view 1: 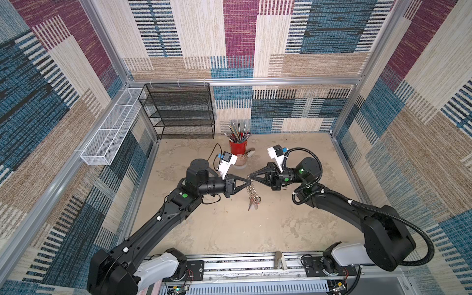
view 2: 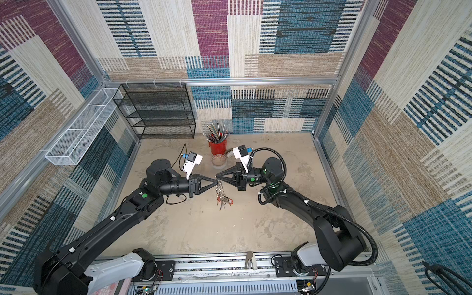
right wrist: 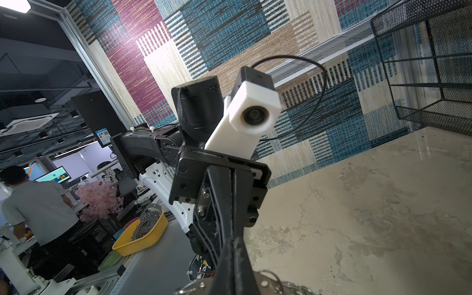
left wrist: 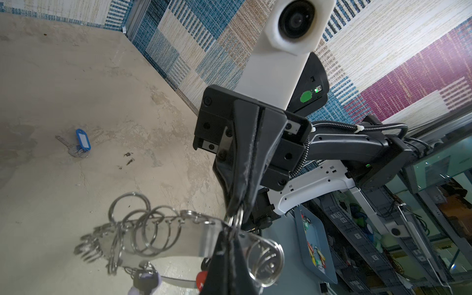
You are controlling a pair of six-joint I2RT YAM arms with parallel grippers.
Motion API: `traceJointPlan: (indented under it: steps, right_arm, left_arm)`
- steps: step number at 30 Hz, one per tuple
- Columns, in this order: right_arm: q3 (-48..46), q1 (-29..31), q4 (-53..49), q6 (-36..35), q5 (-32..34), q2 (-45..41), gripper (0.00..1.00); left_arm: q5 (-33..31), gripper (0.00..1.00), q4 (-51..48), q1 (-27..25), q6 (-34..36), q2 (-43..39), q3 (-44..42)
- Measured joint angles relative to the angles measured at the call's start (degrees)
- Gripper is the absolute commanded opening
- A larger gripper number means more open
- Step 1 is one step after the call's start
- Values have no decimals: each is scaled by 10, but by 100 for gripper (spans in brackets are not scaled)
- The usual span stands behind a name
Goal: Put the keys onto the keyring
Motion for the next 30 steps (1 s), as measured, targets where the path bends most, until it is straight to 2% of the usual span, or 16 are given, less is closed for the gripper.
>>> traceJointPlan:
  steps: [9,22,24,30]
  right_arm:
    - [-4,0,18,2,3,2,0]
    - [-5,-1,20,7,6,5,0]
    - [-4,0,20,7,5,5,0]
    - [-3,0,16,9,6,5,0]
  left_arm:
    - [-13,0,-48,-1,37,1,26]
    - [-13,17,-12,-1,40,15,14]
    - [-13,15,-5,-1,40,16,14]
    - [-1,0,13,-1,39,19,11]
